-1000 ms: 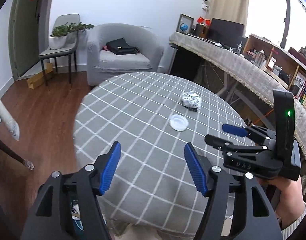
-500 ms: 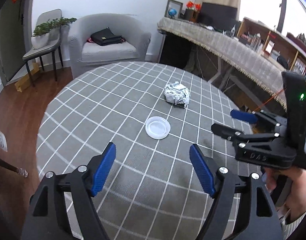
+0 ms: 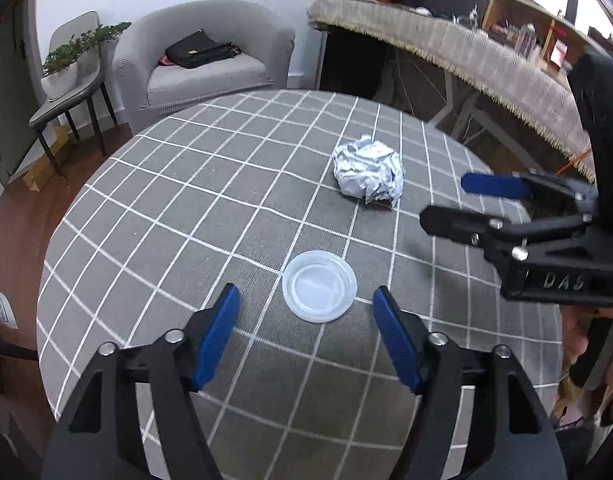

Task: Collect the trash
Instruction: 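Grasp the clear cup lid with the left tool while the right tool grasps the crumpled foil ball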

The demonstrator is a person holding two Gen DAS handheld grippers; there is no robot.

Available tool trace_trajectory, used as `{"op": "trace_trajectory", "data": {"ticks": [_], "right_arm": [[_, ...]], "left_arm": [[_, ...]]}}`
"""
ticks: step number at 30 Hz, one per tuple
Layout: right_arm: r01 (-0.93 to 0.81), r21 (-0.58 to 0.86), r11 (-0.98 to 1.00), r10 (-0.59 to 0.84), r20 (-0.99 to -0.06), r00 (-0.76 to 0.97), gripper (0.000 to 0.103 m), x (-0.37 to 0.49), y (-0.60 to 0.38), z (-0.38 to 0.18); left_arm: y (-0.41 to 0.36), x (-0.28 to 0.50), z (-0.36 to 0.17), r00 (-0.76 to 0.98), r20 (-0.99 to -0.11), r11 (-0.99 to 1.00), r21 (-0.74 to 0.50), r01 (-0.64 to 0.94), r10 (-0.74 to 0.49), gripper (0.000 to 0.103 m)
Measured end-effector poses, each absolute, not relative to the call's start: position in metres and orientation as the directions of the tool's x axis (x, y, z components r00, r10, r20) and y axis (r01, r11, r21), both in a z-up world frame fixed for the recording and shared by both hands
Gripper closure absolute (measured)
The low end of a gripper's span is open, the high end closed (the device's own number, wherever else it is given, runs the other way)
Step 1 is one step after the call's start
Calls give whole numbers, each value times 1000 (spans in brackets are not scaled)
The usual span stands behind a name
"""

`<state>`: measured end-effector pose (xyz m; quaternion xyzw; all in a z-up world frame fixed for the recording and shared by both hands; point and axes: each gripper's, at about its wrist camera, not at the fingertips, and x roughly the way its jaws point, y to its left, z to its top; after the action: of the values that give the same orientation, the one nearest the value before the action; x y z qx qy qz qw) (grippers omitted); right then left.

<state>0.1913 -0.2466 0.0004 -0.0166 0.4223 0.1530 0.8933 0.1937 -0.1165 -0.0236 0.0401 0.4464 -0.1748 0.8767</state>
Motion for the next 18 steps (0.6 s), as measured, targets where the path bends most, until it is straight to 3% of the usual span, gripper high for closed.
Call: {"op": "trace_trajectory", "data": {"ticks": [14,18], "right_arm": [[-324,75,943,256,-785,564,28,225,-219,-8],[-317,72,946,246,-797,551,35,236,-215,-14]], "left_arm": [[-118,210,-26,535,-795,920,-73,385,-287,59],[-119,214,-26,530,-795,914,-72,400,-295,61]]}}
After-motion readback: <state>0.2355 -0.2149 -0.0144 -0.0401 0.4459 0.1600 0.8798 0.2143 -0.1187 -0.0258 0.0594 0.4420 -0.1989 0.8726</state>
